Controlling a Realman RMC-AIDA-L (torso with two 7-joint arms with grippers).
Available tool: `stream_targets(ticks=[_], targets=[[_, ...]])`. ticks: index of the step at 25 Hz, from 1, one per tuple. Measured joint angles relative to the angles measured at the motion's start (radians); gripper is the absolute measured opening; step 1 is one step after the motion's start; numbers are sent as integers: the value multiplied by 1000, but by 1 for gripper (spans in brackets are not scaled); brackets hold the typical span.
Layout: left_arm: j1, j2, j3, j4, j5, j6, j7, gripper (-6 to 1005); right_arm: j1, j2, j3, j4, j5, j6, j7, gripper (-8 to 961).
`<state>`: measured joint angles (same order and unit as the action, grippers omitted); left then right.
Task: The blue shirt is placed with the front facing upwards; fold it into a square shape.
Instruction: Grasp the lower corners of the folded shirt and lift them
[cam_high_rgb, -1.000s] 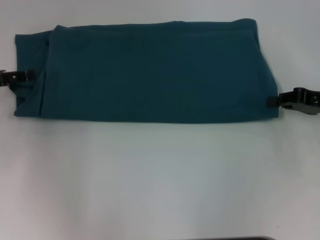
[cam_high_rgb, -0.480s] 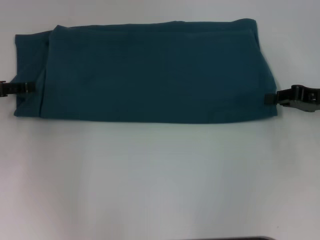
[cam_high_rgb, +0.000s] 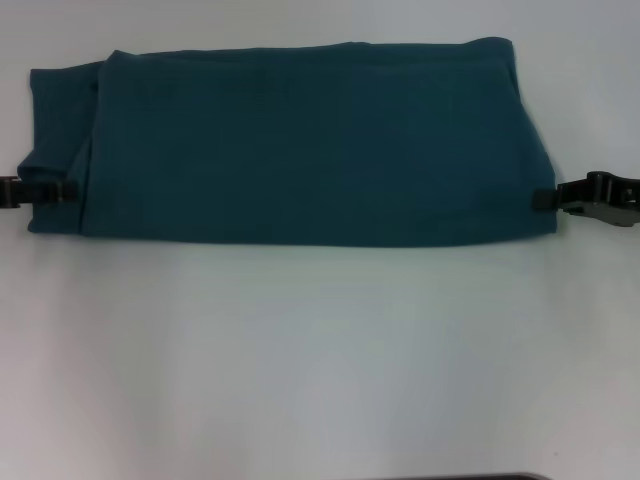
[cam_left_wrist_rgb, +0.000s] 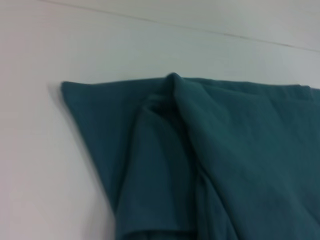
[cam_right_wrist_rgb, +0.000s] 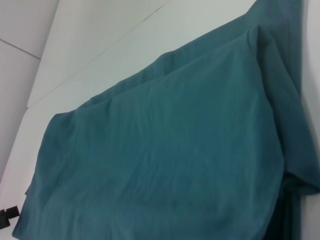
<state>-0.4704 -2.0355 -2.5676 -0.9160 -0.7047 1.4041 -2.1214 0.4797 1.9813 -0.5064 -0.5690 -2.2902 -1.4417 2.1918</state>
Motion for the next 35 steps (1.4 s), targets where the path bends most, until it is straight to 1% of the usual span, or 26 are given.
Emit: stream_targets(ticks=[4,11,18,27,30,35], targets=[[-10,0,15,0,10,31,-4,870,0,-3,0,0,0,-1,0,10],[-25,0,63,7,22,36,-20,868,0,-5,0,0,0,-1,0,11],[-37,2,64,14,37,50,-21,865,2,-6,0,0,0,1,0,10],[-62,15,61,6,36,150,-13,861,2,-10,0,0,0,1,1,11],[-69,21,56,5,31,163,-13,860,2,-10,0,0,0,1,0,10],[-78,24,55,4,30,158,-11,858,2,-10,0,0,-1,3,1,10]])
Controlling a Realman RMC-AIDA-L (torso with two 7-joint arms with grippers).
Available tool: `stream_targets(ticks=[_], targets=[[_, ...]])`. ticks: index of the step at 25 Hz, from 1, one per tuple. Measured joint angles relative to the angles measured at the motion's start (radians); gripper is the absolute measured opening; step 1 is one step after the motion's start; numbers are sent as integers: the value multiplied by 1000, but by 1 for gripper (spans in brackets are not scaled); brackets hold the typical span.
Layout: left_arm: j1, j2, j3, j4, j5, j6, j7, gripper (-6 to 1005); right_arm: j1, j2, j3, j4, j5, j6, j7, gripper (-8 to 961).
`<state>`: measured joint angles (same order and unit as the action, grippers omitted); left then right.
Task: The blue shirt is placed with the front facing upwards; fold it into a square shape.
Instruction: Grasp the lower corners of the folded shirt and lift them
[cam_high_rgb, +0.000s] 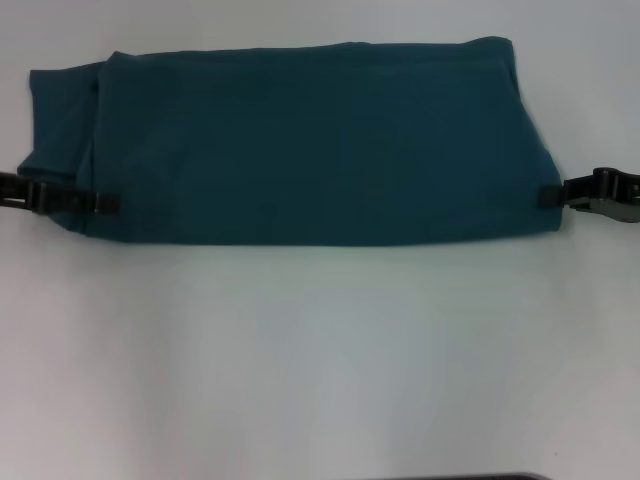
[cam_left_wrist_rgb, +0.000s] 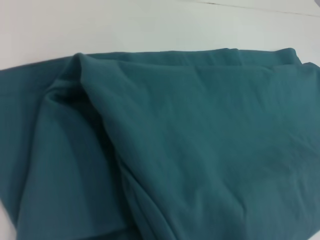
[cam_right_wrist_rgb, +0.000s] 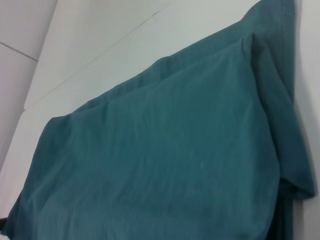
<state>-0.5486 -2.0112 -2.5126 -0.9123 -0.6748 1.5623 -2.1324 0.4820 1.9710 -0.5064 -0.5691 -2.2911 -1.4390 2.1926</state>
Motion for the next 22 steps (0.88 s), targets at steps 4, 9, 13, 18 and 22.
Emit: stream_targets(ticks=[4,9,13,18,22], targets=[[1,0,9,5,16,-36,0,858,1,0,-1,0,-2,1,1,10],[7,0,9,12,53,-65,-1,859,1,1,0,0,-2,3,3,10],[7,-2,8,24,71,-71,-1,859,3,2,0,0,-1,3,5,10],[5,-3,18,26,74,-62,0,850,6,1,-2,0,0,3,7,11],[-1,-5,27,26,75,-61,2,841,6,1,0,0,1,2,8,11]])
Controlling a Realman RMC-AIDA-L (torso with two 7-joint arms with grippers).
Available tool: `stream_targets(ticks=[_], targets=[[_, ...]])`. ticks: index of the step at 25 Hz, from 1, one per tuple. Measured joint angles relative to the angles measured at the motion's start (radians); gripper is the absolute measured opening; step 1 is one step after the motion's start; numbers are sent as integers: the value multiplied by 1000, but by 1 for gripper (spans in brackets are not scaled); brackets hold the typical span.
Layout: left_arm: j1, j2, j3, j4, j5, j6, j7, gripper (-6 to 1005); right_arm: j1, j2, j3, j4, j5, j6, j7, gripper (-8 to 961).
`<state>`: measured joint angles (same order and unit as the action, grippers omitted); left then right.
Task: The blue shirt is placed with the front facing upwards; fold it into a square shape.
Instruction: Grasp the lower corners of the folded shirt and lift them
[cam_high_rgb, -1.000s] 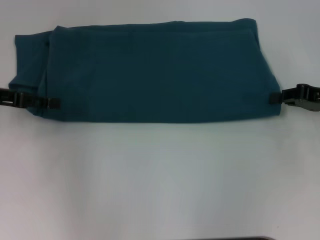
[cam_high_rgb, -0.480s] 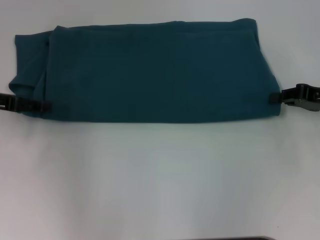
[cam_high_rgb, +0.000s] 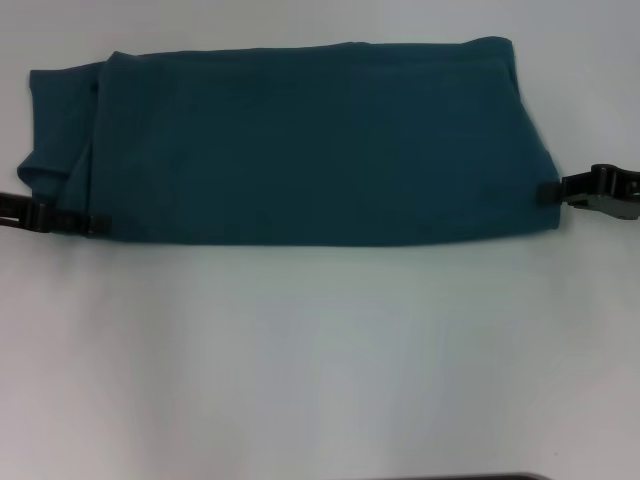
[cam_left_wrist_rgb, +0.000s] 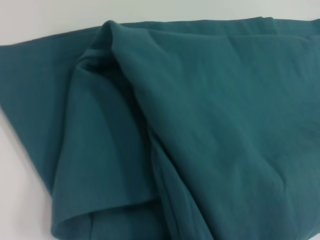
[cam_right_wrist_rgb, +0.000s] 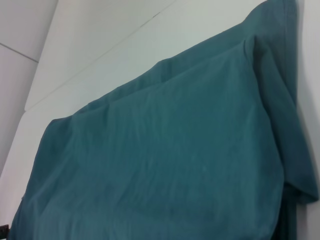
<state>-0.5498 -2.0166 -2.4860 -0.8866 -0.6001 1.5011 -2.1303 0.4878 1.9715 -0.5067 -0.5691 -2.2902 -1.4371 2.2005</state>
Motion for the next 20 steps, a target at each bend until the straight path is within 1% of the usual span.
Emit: stream_targets(ticks=[8,12,14,19,20], targets=[[-9,0,2,-3,-1,-23,-3,823,0,-1,1,0,0,-1,0,10],[-11,18,-10,24,-3,-35,-12,814,1,-1,2,-4,1,-4,1,11],[-12,22,-5,36,-3,-35,-11,809,1,-1,2,-4,2,-3,1,11],[-11,18,3,38,-1,-37,-5,620,2,-2,3,-4,3,-5,1,11],[-11,18,4,38,-1,-38,-5,541,2,-2,4,-5,3,-6,1,11]])
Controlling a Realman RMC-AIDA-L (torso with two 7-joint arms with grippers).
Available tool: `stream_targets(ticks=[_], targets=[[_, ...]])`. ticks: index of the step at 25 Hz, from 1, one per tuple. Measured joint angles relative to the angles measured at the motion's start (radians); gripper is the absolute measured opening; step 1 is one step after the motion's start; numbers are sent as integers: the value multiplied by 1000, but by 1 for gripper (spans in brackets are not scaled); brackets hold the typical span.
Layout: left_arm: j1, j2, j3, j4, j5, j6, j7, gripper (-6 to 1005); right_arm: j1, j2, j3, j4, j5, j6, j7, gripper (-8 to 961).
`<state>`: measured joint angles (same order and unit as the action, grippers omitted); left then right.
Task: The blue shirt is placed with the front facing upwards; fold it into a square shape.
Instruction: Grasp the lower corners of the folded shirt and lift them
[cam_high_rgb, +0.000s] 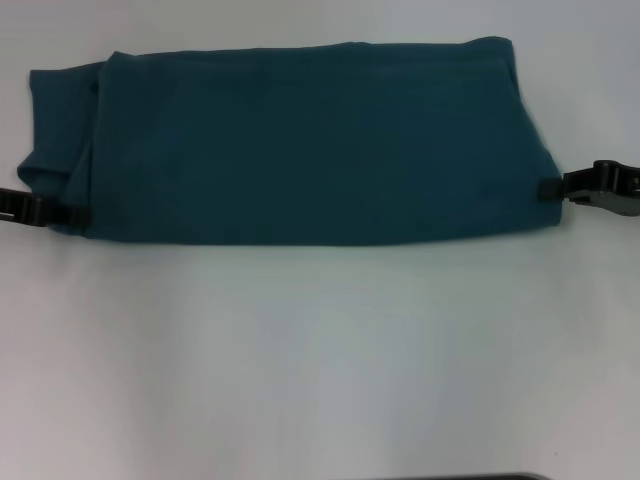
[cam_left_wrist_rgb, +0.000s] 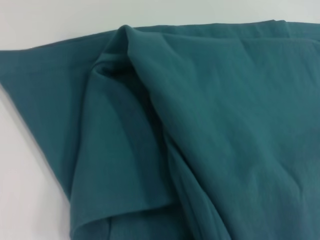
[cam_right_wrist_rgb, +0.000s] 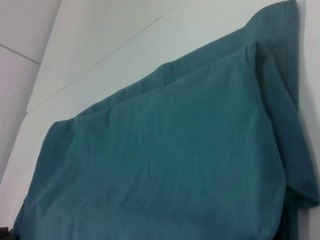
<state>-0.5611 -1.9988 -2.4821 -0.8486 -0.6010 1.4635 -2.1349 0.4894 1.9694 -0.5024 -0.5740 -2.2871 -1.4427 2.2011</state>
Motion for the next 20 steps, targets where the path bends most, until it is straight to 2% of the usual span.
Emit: stream_targets(ticks=[2,6,13,20], targets=[[0,0,0,0,0,-1,0,384,0,0,1,-1,0,-1,0,11],[-1,1,-1,1,1,-7,1,146,0,0,1,2,0,-1,-1,10],[-1,2,-2,-4,6,-1,0,14,-1,0,1,5,0,2,-7,10],[17,15,-12,-13,0,48,10,14,-32,0,3,5,0,-9,-19,11]])
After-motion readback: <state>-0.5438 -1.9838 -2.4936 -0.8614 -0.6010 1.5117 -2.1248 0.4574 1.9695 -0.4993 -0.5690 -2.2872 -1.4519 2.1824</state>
